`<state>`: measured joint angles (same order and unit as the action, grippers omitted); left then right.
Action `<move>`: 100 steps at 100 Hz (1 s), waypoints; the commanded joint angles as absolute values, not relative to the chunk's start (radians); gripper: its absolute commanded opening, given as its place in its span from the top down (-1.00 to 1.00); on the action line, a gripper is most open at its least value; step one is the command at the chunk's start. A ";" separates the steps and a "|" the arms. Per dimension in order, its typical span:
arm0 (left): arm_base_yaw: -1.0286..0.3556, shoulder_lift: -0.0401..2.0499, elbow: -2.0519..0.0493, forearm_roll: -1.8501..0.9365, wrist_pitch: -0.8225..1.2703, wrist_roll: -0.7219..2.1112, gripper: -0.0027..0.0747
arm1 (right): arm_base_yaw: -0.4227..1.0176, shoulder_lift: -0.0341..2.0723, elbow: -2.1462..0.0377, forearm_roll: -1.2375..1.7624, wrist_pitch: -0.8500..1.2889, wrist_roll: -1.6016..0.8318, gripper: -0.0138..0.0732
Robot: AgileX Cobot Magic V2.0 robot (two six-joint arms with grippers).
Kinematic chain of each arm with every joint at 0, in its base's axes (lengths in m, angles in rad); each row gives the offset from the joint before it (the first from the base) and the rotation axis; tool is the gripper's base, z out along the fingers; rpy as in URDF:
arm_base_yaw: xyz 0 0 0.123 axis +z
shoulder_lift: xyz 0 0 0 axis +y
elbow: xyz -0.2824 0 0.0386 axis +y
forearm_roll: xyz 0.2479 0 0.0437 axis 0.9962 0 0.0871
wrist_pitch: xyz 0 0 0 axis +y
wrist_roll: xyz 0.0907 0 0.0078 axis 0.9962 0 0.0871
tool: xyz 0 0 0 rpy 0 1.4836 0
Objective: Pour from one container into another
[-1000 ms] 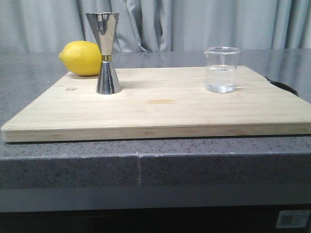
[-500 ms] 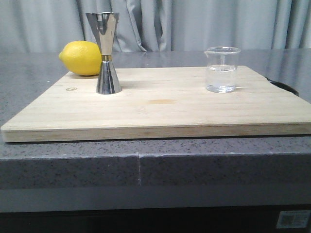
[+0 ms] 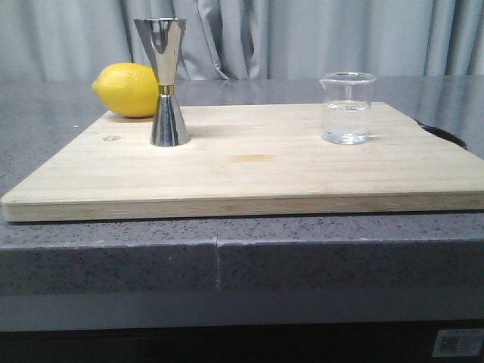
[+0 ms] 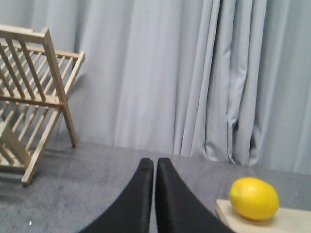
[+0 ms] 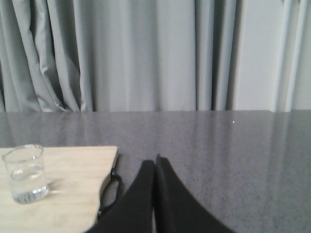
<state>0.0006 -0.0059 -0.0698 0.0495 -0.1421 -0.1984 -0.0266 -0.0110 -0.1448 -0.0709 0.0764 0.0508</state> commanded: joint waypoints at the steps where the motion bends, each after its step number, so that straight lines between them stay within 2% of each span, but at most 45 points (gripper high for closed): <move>1: -0.006 0.039 -0.207 0.038 -0.154 -0.211 0.98 | -0.033 0.010 -0.254 -0.069 0.064 0.054 0.83; 49: -0.006 0.654 -0.984 0.031 0.313 -0.188 0.98 | -0.033 0.469 -0.723 -0.069 0.161 0.054 0.83; 62: -0.008 0.781 -1.150 -0.059 0.529 -0.030 0.98 | -0.033 0.629 -0.847 -0.069 0.218 0.054 0.83; 74: -0.008 0.874 -1.217 -0.275 0.681 0.170 0.98 | -0.033 0.766 -0.945 -0.069 0.287 0.054 0.83; 100: -0.008 0.997 -1.207 -0.526 0.737 0.435 0.98 | -0.029 0.919 -0.989 -0.069 0.293 0.054 0.83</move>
<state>-0.0010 0.9710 -1.1792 -0.4194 0.7927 0.3298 -0.0266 0.9061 -0.9485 -0.0694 0.3584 0.0544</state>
